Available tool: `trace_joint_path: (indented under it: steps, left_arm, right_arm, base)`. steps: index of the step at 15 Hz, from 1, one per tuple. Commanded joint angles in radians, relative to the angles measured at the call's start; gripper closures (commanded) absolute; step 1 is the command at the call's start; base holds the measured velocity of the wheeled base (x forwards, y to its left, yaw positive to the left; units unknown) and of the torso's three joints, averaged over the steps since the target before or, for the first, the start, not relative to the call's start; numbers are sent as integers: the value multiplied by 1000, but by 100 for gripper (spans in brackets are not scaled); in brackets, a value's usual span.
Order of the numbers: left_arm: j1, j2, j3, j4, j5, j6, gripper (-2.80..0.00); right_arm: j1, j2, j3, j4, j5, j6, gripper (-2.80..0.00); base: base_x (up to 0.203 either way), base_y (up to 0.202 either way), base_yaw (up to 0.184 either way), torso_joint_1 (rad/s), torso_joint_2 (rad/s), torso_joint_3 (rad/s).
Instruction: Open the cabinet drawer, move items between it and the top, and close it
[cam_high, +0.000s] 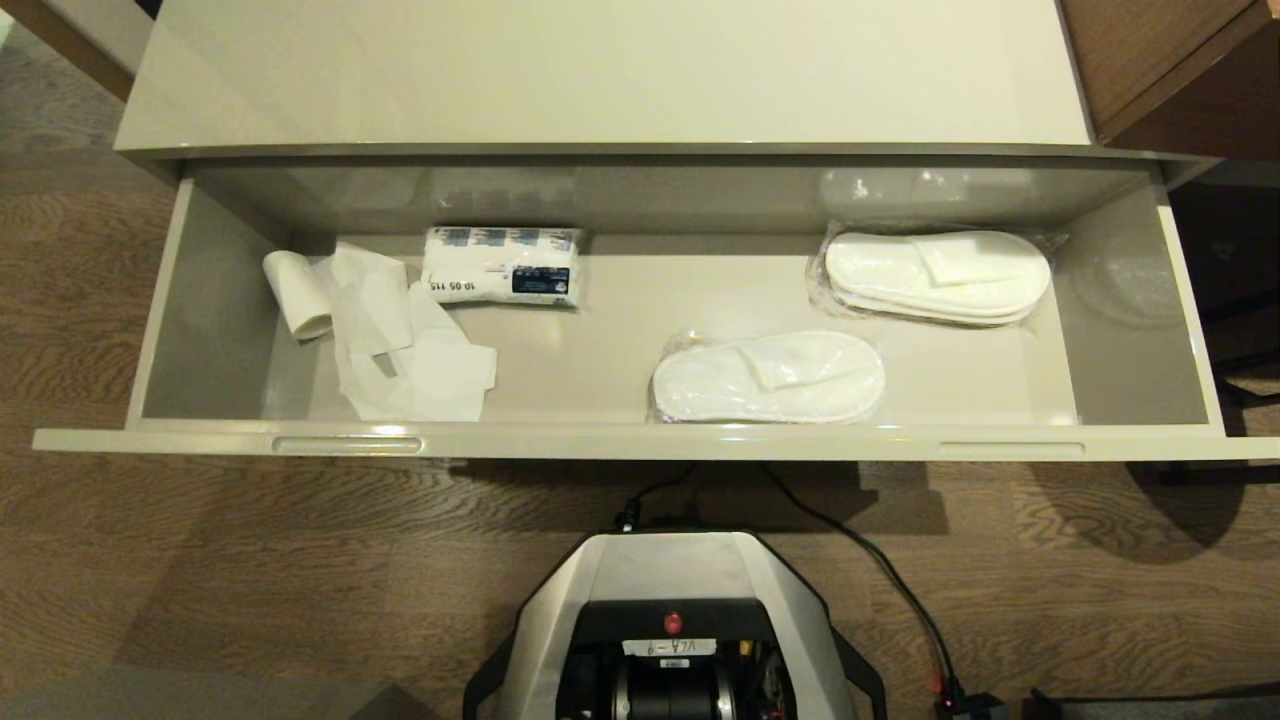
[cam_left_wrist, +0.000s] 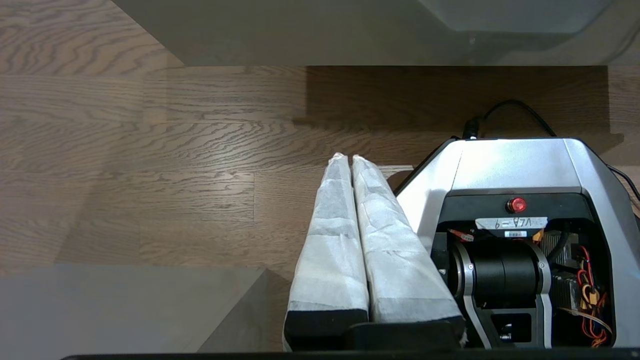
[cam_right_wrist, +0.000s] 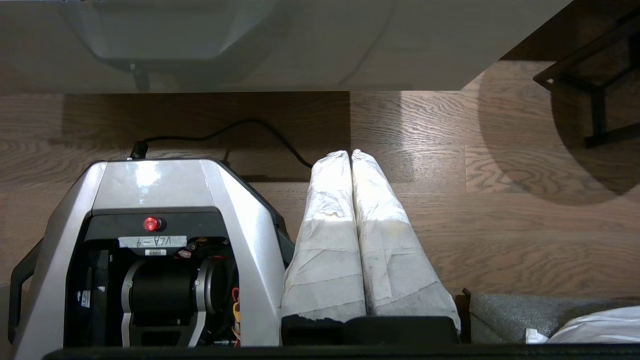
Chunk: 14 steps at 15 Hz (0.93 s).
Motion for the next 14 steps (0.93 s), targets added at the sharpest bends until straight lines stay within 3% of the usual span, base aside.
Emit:
trace_joint_path:
  steps: [1, 14]
  left_arm:
    - [0, 2, 0, 0, 0, 0, 0]
    - [0, 2, 0, 0, 0, 0, 0]
  right_arm:
    - [2, 1, 2, 0, 0, 0, 0]
    - [2, 1, 2, 0, 0, 0, 0]
  base:
    - [0, 0, 0, 0, 0, 0]
    - [0, 0, 0, 0, 0, 0]
